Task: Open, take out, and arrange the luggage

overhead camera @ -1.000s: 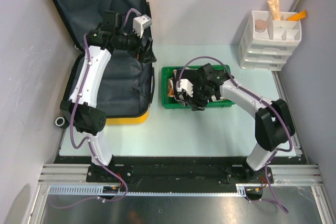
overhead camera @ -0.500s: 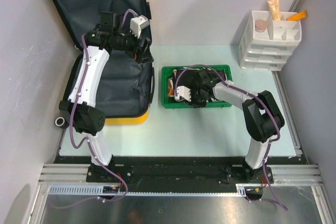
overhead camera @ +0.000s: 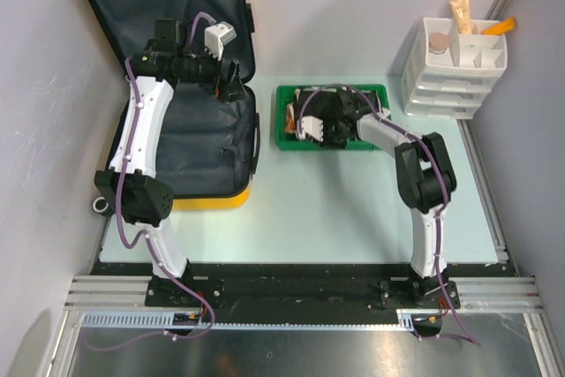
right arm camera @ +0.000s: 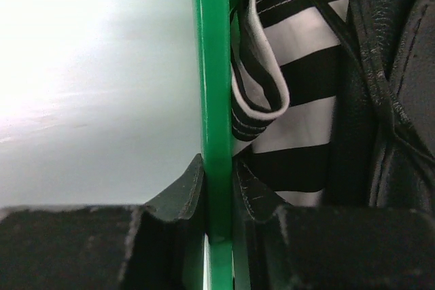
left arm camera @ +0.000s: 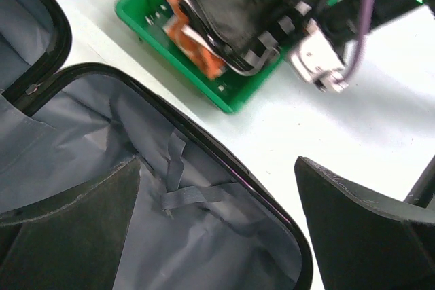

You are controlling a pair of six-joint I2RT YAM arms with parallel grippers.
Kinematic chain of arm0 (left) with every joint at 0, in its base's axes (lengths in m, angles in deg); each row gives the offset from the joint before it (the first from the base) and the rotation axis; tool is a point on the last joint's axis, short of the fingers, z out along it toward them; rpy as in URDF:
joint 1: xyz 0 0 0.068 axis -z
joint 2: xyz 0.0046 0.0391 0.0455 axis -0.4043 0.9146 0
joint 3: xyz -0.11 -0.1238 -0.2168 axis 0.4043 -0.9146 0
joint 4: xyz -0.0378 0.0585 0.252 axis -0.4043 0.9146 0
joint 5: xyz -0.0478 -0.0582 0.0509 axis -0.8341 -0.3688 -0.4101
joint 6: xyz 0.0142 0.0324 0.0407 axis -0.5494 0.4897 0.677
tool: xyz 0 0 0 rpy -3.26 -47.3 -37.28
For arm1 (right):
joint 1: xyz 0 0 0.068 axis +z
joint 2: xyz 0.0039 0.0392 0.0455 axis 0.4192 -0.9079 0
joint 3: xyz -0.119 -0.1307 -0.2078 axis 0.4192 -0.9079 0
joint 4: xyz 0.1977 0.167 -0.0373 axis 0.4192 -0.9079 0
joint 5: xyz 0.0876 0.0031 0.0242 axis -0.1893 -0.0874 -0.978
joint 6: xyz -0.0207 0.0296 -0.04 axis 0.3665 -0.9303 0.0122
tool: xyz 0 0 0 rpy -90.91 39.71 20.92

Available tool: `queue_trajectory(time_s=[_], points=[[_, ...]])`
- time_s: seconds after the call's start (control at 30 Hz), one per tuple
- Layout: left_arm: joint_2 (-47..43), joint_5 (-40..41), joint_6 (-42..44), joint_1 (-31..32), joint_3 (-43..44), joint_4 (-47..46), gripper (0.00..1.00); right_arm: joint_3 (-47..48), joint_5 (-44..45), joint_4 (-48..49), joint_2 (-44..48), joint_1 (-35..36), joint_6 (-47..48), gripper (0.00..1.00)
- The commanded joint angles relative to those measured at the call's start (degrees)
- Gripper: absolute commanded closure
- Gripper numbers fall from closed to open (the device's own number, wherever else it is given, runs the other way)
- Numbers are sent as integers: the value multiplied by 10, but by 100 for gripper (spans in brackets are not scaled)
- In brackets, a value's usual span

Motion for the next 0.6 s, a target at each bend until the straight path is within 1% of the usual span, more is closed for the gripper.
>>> queue_trajectory(time_s=[0.0, 0.07, 0.27, 0.4, 0.5, 0.57], points=[[0, -30, -14, -11, 3, -6, 0, 134, 64, 80, -83, -47, 22, 100], [-1, -30, -13, -14, -2, -7, 0, 163, 60, 97, -109, -60, 41, 100], [-3, -33, -14, -30, -15, -9, 0, 191, 50, 139, -156, -83, 120, 100], [-3, -33, -12, -37, -20, -10, 0, 209, 62, 173, -176, -88, 138, 99], [0, -28, -12, -39, -17, -10, 0, 208, 83, 226, -184, -89, 147, 89], [-1, -22, -12, -41, -16, -12, 0, 209, 89, 251, -183, -91, 148, 80]])
